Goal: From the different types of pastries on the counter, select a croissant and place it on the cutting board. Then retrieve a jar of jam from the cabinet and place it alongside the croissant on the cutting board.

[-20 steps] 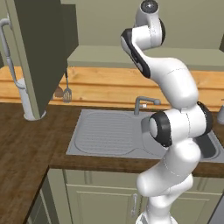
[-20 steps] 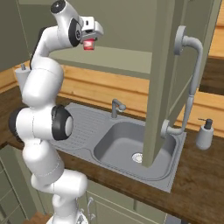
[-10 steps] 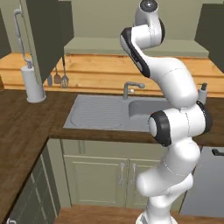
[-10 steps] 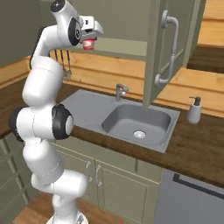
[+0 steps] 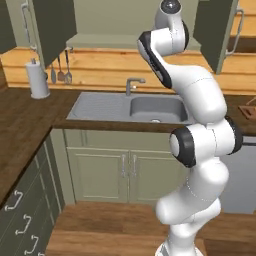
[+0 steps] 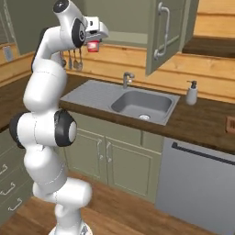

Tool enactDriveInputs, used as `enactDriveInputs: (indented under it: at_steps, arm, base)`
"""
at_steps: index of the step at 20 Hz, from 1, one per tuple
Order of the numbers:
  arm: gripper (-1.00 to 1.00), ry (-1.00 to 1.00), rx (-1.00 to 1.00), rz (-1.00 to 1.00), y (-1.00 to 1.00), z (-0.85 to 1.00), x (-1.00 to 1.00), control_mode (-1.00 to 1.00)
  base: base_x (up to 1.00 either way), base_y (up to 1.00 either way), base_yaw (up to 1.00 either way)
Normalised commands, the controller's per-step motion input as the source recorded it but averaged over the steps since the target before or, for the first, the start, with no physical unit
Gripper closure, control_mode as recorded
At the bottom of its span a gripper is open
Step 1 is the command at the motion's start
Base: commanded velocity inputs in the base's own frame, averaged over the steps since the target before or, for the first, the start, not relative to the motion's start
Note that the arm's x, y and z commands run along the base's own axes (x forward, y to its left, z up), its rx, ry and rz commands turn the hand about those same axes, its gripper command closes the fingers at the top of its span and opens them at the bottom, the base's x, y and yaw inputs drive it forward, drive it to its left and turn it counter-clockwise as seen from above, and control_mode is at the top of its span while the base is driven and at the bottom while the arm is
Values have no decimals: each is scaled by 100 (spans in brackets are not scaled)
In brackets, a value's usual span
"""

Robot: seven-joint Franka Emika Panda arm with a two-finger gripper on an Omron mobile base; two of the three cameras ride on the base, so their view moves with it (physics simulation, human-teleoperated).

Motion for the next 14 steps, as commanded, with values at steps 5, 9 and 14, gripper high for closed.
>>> enactDriveInputs:
  at_steps: [5,9,14]
  arm:
    - [100,0,0,0,0,0,0,100]
    - [100,0,0,0,0,0,0,100]
    - [100,0,0,0,0,0,0,100]
  base:
    - [-100,-20,-1]
    - [-90,-60,-9]
    - [-59,-90,-15]
